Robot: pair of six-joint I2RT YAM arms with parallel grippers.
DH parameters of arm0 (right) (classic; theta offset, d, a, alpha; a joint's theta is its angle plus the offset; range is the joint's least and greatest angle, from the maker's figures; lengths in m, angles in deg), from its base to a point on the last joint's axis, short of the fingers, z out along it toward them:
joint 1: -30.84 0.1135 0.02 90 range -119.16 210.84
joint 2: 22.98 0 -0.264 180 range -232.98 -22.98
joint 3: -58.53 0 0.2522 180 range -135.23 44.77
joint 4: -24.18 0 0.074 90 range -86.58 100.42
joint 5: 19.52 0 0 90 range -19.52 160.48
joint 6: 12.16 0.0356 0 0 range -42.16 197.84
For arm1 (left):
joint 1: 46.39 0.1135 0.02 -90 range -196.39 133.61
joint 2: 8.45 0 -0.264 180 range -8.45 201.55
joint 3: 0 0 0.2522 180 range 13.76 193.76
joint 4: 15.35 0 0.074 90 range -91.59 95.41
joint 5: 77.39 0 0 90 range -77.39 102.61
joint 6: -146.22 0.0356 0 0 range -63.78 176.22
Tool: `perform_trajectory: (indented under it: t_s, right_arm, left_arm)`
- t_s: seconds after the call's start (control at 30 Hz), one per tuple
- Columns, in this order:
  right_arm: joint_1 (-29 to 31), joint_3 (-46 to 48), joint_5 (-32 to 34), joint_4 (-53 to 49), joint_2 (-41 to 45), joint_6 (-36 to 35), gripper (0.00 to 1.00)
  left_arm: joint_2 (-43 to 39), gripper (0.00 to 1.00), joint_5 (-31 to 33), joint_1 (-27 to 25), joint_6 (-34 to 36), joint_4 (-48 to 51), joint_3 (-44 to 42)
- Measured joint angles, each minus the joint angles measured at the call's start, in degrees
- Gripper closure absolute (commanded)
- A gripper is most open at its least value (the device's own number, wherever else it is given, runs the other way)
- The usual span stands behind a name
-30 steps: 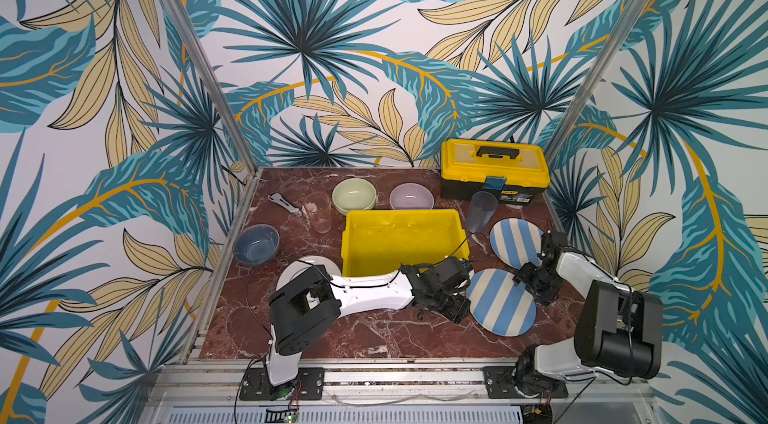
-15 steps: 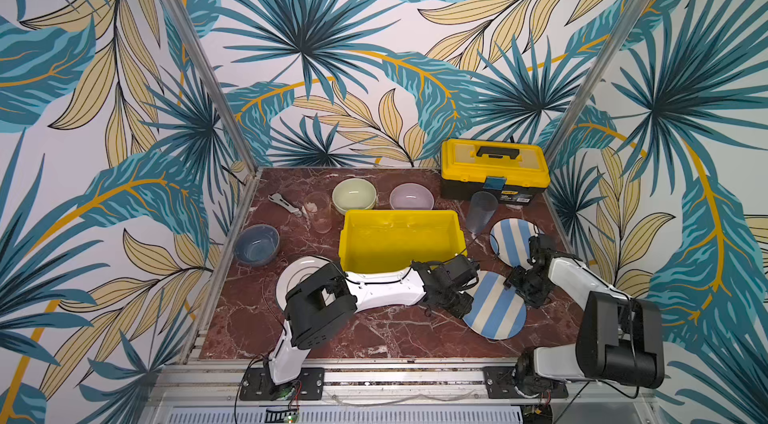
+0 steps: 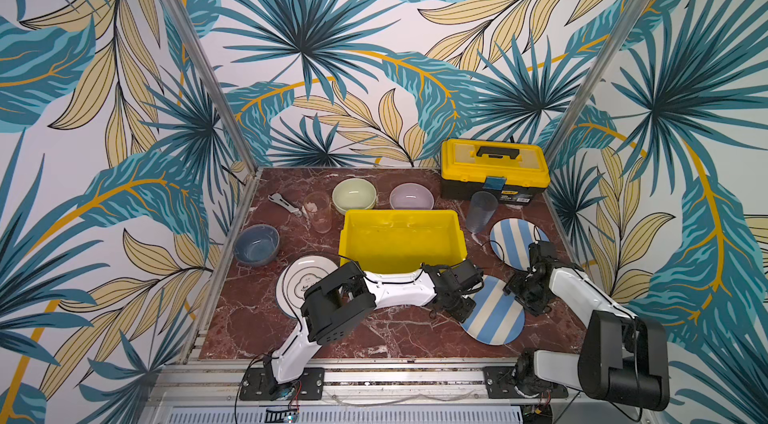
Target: Place the mixed dishes into the plastic bin
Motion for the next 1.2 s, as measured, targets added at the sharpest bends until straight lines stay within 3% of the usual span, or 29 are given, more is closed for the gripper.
perform_trajectory:
  t_s: [0.17, 0.47, 1.03, 1.2]
  right_arm:
    - [0.0, 0.1, 0.3, -1.6, 2.5, 0.8, 0.29]
    - [0.0, 0.6, 0.9, -1.8, 3.5, 1.7, 0.30]
    - [0.1, 3.2, -1.2, 0.2, 3.7, 2.8, 0.31]
    - [0.1, 3.3, -1.2, 0.3, 3.8, 2.8, 0.31]
  left_arm:
    - [0.0, 0.72, 0.0, 0.0, 0.4, 0.3, 0.0]
    - [-0.8, 0.63, 3.1, -0.8, -1.2, 3.1, 0.1]
    - [-3.1, 0.64, 8.9, -2.1, -8.5, 11.1, 1.3]
    - [-3.0, 0.70, 11.4, -1.9, -10.6, 13.2, 1.7]
